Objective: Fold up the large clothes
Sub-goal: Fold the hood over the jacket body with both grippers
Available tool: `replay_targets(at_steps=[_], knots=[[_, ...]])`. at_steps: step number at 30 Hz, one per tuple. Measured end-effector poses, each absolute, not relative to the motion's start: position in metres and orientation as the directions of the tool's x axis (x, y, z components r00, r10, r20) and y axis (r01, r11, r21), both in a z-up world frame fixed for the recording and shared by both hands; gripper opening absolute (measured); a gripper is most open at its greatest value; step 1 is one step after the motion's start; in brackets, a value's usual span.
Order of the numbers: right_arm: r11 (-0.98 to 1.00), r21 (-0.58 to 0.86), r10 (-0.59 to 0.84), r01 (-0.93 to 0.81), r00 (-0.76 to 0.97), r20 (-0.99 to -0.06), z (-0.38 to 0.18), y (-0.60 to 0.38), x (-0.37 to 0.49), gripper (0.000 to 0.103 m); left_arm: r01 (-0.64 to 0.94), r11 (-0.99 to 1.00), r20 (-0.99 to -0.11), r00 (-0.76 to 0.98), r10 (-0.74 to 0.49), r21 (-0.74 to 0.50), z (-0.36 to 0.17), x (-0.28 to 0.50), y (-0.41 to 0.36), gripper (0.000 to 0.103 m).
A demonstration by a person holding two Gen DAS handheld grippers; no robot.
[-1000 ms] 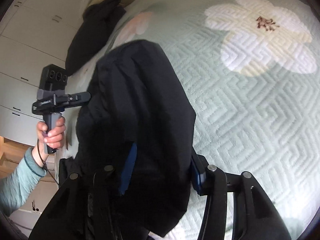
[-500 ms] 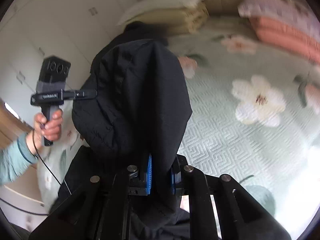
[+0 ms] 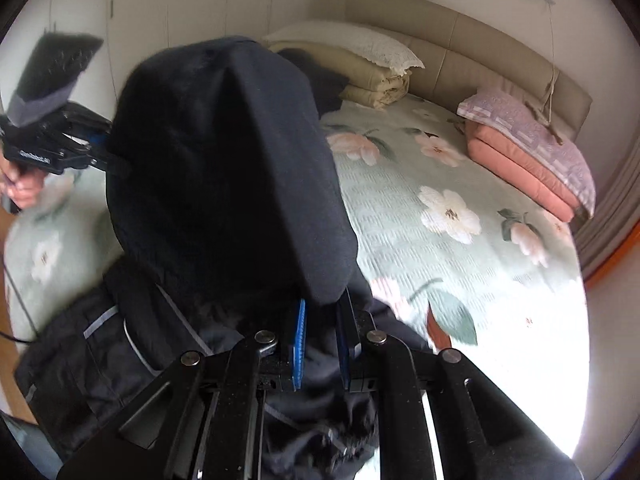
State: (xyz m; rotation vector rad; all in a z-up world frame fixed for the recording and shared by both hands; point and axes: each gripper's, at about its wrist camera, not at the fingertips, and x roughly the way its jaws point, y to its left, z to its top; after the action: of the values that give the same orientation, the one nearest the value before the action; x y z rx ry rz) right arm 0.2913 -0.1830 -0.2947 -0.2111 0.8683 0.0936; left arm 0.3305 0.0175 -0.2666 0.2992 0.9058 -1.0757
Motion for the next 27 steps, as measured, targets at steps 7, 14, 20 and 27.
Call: replay_targets(at_steps=[7, 14, 20, 27], knots=[[0.974, -0.187, -0.109, -0.124, 0.466, -0.878, -0.383, -0.167, 0.249, 0.017, 0.778, 0.602, -0.913, 0.095, -0.397, -0.181, -0.395, 0.290, 0.056, 0.019], [1.000, -0.010, 0.005, -0.028, 0.479, -0.878, -0.323, -0.189, 0.241, 0.025, 0.723, 0.647, -0.868, 0.138, -0.477, -0.241, -0.340, 0.301, 0.094, 0.019], [0.994, 0.030, 0.085, -0.102, 0.599, -0.796, -0.266, -0.162, 0.280, 0.041, 0.791, 0.563, -0.872, 0.081, -0.482, -0.238, -0.320, 0.329, 0.046, 0.019], [0.975, 0.160, 0.217, -0.154, 0.511, -0.832, -0.293, -0.146, 0.349, 0.044, 0.800, 0.524, -0.899, -0.044, -0.436, -0.293, -0.374, 0.314, 0.033, 0.019]])
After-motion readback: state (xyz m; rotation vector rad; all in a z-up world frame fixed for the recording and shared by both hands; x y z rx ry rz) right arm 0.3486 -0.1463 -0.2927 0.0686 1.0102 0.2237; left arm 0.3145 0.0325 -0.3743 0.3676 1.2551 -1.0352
